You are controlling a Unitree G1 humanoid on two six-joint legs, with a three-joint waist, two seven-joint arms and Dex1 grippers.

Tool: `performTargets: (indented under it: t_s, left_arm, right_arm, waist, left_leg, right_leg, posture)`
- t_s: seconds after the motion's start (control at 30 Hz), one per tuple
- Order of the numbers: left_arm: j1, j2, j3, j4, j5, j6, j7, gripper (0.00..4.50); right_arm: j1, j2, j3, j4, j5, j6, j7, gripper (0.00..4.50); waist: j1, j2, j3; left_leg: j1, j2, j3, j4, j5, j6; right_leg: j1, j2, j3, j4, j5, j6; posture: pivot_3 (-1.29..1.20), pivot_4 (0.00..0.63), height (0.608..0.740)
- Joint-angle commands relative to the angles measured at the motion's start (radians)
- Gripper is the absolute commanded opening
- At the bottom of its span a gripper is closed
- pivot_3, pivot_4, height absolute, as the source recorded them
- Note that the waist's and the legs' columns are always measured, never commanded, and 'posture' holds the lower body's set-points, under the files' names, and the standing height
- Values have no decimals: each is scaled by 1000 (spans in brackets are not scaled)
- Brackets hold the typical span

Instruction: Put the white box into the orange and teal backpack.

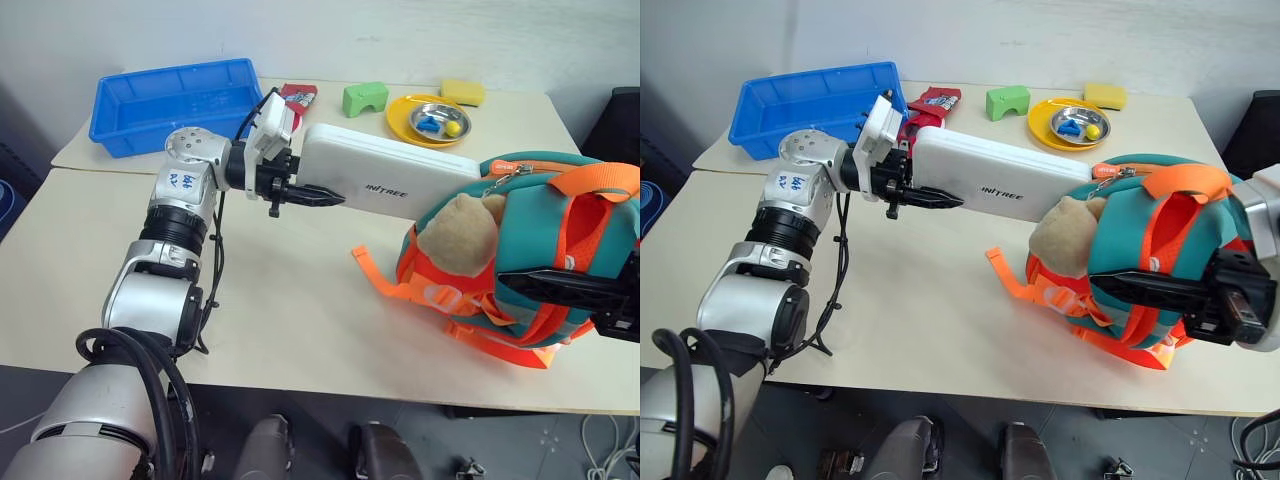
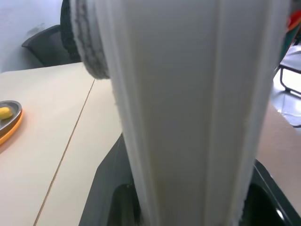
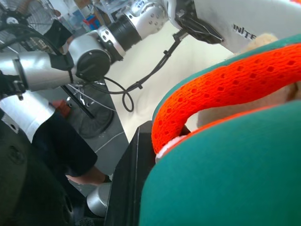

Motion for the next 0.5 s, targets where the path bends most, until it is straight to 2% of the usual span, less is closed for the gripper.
performTargets:
  t_s: [0.03,0.17,0.3,0.4,0.5]
  left_arm:
    - [-30,11,-72,-87,-80,21,-112,1469]
    - [-22,50,-196,-152,-169,51,-112,1469]
    - [-55,13,-219,-117,-194,35,-112,1469]
    - [-84,-64,-184,-53,-164,7,-101,1469]
    - [-90,-191,-175,-17,-101,-9,15,1469]
  right_arm:
    - [9,14,-8,-8,-42,-25,35,18]
    - [6,20,-7,-3,-62,-30,45,18]
    - [20,30,-10,-16,-83,-33,59,18]
    - [20,38,3,-29,-90,-44,56,18]
    - [3,53,36,-44,-87,-63,37,18]
  waist:
    - [0,0,0]
    - [-1,0,0]
    - [0,0,0]
    - [1,0,0]
    - [6,0,0]
  left_leg:
    - [0,0,0,0,0,0]
    - [0,0,0,0,1,-1]
    - [0,0,0,0,0,-1]
    - [0,0,0,1,0,-1]
    - [0,-1,-1,1,0,0]
  right_leg:
    - [0,0,0,0,0,0]
    - [0,0,0,0,0,0]
    - [0,0,0,0,0,0]
    - [0,0,0,0,0,0]
    - [1,0,0,-1,0,0]
  posture:
    - [0,150,740]
    - [0,150,740]
    - [0,150,740]
    - [0,150,740]
    - [0,150,740]
